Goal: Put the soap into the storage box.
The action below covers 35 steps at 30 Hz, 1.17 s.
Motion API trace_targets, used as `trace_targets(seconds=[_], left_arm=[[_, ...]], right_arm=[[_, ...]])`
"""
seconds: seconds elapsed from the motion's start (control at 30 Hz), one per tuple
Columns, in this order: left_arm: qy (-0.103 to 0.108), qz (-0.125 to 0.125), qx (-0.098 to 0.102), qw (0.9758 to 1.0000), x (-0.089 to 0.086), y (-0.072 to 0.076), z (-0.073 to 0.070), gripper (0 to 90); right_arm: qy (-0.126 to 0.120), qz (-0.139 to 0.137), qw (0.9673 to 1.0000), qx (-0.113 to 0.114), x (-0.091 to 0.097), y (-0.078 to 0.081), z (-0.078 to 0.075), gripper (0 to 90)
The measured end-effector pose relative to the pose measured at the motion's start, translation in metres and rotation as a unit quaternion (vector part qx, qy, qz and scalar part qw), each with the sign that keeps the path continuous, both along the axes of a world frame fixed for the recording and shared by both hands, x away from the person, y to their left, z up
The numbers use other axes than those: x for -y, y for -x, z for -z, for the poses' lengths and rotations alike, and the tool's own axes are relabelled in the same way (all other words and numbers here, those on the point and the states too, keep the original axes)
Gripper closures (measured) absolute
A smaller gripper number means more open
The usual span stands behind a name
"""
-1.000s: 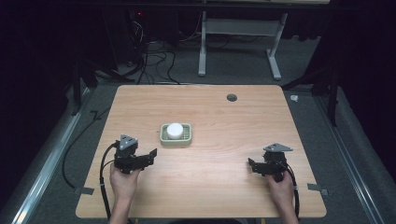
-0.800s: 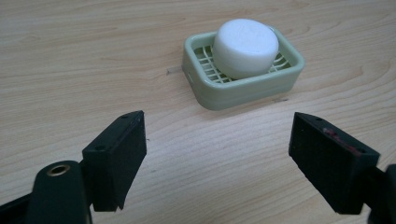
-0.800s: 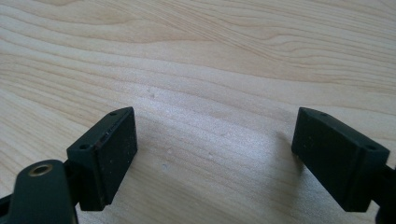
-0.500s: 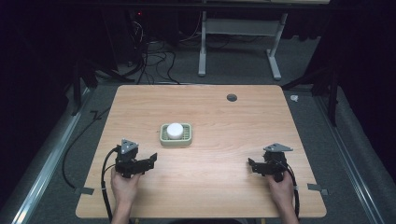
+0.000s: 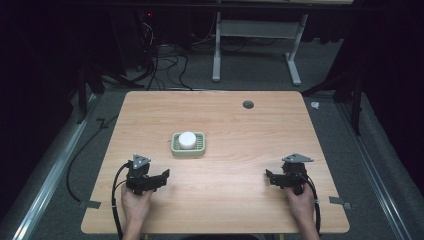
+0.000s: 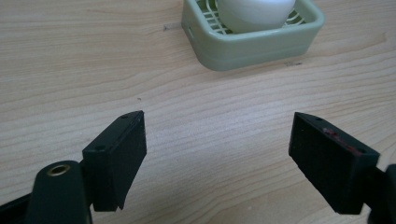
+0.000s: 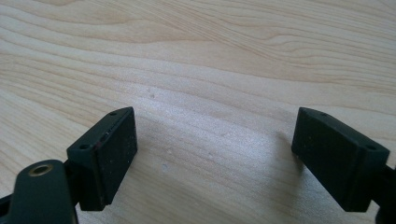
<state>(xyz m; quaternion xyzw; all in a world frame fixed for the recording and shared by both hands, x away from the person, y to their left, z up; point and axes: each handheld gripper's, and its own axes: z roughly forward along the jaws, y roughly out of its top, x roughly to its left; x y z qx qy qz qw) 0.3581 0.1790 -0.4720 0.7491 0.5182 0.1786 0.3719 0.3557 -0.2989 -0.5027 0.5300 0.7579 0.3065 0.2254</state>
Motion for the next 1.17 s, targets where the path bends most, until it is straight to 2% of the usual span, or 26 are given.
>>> trace_targets(seconds=[0.4, 0.67, 0.8, 0.9, 1.17], left_arm=[[-0.014, -0.004, -0.014, 0.9998, 0.003, 0.001, 0.016, 19.9], [-0.045, -0.008, -0.018, 0.9988, 0.008, 0.000, 0.029, 19.8], [-0.059, -0.012, -0.005, 0.9982, 0.011, 0.001, 0.033, 19.6], [-0.054, -0.013, 0.010, 0.9984, 0.012, 0.002, 0.036, 18.2], [-0.053, -0.013, 0.009, 0.9984, 0.012, 0.002, 0.036, 17.6]], right_arm=[[0.000, 0.000, 1.0000, 0.000, 0.000, 0.000, 0.000, 15.1], [0.000, 0.000, 1.0000, 0.000, 0.000, 0.000, 0.000, 15.1], [0.000, 0.000, 1.0000, 0.000, 0.000, 0.000, 0.000, 15.1], [0.000, 0.000, 1.0000, 0.000, 0.000, 0.000, 0.000, 15.1], [0.000, 0.000, 1.0000, 0.000, 0.000, 0.000, 0.000, 15.1]])
